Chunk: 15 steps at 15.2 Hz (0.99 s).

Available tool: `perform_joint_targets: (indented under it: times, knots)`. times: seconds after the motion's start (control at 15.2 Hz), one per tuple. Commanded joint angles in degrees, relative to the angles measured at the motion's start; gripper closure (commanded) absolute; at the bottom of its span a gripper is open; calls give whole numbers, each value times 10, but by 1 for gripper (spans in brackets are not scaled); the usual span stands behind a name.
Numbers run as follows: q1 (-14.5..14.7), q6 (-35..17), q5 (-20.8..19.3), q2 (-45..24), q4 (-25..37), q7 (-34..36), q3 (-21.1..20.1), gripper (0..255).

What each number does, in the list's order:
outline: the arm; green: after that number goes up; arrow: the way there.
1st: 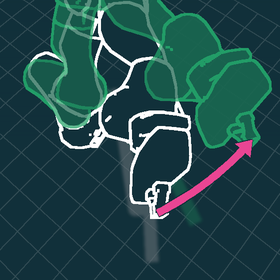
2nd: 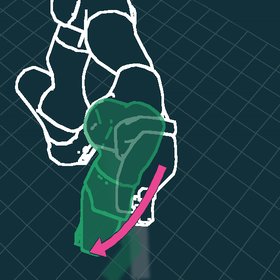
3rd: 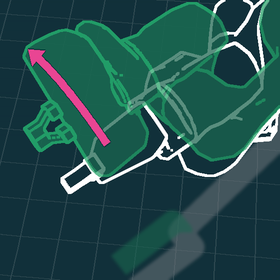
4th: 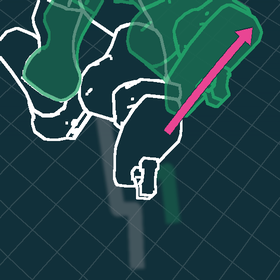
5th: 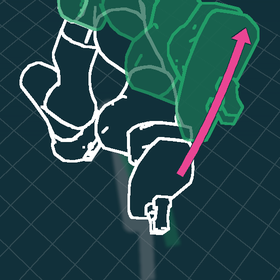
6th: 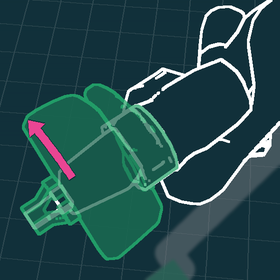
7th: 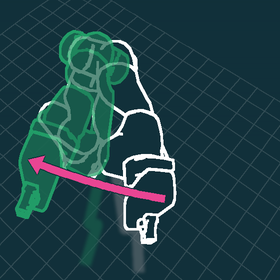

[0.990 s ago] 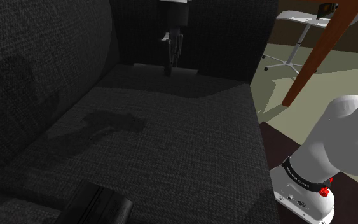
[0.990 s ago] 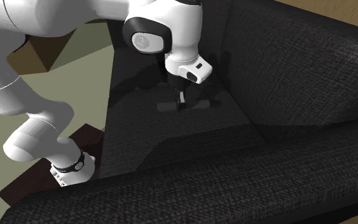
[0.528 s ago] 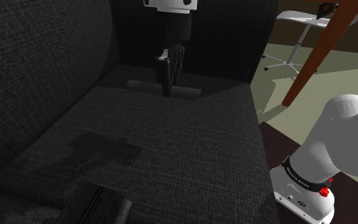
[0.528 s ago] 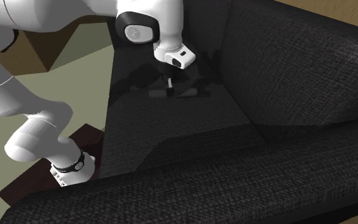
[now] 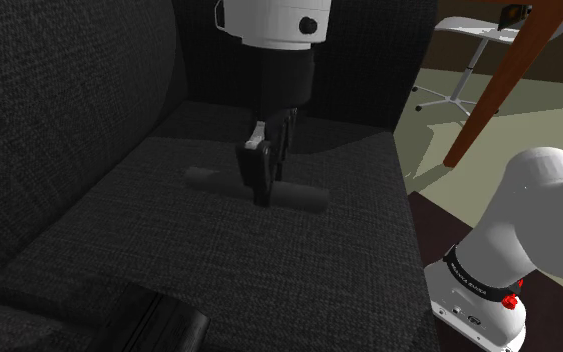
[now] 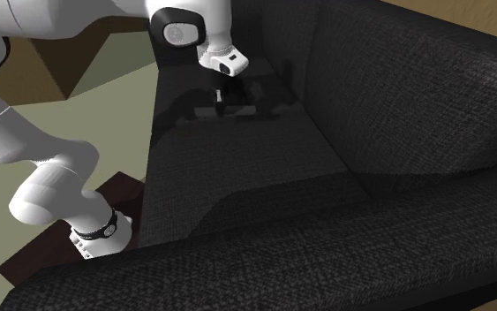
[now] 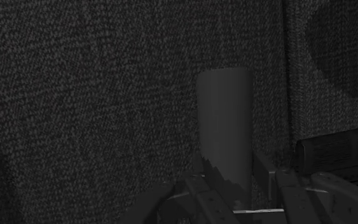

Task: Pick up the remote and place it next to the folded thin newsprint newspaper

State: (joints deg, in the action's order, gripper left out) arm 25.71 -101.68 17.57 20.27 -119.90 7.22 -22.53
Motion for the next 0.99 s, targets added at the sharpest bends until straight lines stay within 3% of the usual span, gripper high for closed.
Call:
perform_joint_targets:
  times: [0.0, 0.53, 0.92]
  knots:
    - [10, -2, 7, 3, 2, 28, -19, 255]
    - [47, -22, 24, -7, 22, 140, -101, 255]
    - [66, -41, 14, -45, 62, 236, -173, 255]
